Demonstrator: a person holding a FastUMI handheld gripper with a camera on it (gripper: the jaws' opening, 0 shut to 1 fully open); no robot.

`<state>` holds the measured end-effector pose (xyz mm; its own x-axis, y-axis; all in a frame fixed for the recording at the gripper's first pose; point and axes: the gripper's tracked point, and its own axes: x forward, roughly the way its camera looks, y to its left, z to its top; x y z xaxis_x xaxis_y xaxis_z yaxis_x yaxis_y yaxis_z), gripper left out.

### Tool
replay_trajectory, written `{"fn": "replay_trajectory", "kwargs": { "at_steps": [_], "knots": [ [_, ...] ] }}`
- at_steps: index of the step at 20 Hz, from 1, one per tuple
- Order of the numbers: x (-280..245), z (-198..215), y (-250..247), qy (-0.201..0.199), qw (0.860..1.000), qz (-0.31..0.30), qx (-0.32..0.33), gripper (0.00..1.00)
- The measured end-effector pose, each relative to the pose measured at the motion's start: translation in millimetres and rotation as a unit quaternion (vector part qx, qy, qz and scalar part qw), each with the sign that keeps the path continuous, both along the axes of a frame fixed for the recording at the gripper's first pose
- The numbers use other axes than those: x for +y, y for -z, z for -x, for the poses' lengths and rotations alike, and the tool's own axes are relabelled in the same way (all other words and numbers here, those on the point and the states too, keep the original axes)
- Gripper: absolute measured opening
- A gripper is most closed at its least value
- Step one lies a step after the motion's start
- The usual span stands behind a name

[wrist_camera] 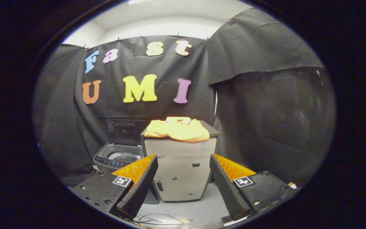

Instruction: Put the clothes into the washing machine and then close the washing machine lid.

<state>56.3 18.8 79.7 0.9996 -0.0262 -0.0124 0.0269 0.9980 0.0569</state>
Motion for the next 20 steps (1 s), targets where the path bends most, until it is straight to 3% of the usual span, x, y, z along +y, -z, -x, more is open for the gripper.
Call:
{"fn": "replay_trajectory", "kwargs": {
  "at_steps": [3,10,15,20],
  "knots": [
    [-4,-35,-39,-0.002,1.0,-0.011,-0.001,1.0],
    [-2,-143,-129,-0.022,0.999,0.025,-0.029,1.0],
    [6,-237,-163,-0.046,0.998,0.032,-0.017,1.0],
    [16,-320,-163,-0.052,0.997,0.032,0.038,1.0]
  ]
}}
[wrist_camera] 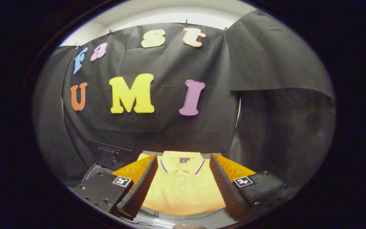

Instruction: Put the clothes into the washing machine and then close the washing machine lid.

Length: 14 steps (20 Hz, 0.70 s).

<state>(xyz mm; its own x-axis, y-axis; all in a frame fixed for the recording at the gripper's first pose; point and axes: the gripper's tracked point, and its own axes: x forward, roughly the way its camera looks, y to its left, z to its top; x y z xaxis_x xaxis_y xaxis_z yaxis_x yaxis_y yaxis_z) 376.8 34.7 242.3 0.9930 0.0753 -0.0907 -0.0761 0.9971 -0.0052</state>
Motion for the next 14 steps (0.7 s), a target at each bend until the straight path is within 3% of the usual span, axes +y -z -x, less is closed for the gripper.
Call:
{"fn": "replay_trajectory", "kwargs": {
  "at_steps": [6,14],
  "knots": [
    [14,-72,42,0.0,0.996,0.015,0.093,1.0],
    [2,-96,116,0.011,0.976,0.028,0.215,1.0]
  ]
}}
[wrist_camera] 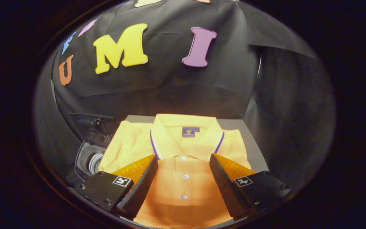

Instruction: Put the clothes into the washing machine and then close the washing machine lid.

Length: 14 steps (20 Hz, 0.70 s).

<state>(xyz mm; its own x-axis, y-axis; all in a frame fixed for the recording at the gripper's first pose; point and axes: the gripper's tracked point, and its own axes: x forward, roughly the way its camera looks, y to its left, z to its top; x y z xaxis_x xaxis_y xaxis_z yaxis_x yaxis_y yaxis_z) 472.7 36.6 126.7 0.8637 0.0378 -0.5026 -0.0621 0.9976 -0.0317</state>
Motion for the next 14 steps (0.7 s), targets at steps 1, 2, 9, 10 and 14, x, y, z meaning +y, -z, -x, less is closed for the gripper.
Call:
{"fn": "replay_trajectory", "kwargs": {
  "at_steps": [1,2,9,10,14],
  "knots": [
    [-1,-3,7,0.001,1.0,0.0,0.009,1.0],
    [-3,-6,12,0.006,1.0,0.003,0.017,1.0],
    [-1,-6,24,-0.007,0.997,-0.017,0.082,0.99],
    [0,-6,23,-0.017,0.996,-0.01,0.087,0.98],
    [0,-14,20,-0.031,0.997,-0.02,0.069,0.65]
  ]
}}
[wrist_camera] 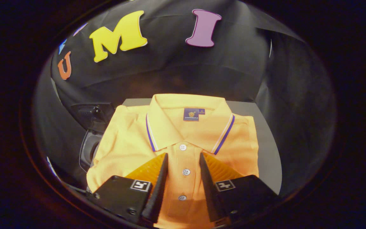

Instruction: Put the clothes into the washing machine and then close the washing machine lid.

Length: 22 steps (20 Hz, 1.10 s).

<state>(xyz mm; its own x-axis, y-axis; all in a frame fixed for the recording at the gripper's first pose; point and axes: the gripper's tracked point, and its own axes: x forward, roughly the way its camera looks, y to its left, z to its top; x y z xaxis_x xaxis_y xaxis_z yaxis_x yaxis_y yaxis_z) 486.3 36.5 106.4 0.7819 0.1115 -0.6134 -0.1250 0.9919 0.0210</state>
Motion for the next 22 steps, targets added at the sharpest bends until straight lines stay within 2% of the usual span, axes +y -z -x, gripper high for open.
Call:
{"fn": "replay_trajectory", "kwargs": {
  "at_steps": [1,2,4,5,8,14,22],
  "knots": [
    [0,-1,2,0.0,1.0,-0.007,-0.008,0.53],
    [0,-2,-1,0.003,1.0,-0.015,-0.017,0.37],
    [1,-1,0,0.004,0.999,-0.022,-0.033,0.15],
    [3,-1,-3,0.007,0.999,-0.028,-0.04,0.12],
    [11,10,-13,0.013,0.996,-0.064,-0.065,0.07],
    [27,48,-60,0.015,0.989,-0.073,-0.125,0.07],
    [101,124,-147,-0.015,0.972,-0.1,-0.211,0.07]
  ]
}}
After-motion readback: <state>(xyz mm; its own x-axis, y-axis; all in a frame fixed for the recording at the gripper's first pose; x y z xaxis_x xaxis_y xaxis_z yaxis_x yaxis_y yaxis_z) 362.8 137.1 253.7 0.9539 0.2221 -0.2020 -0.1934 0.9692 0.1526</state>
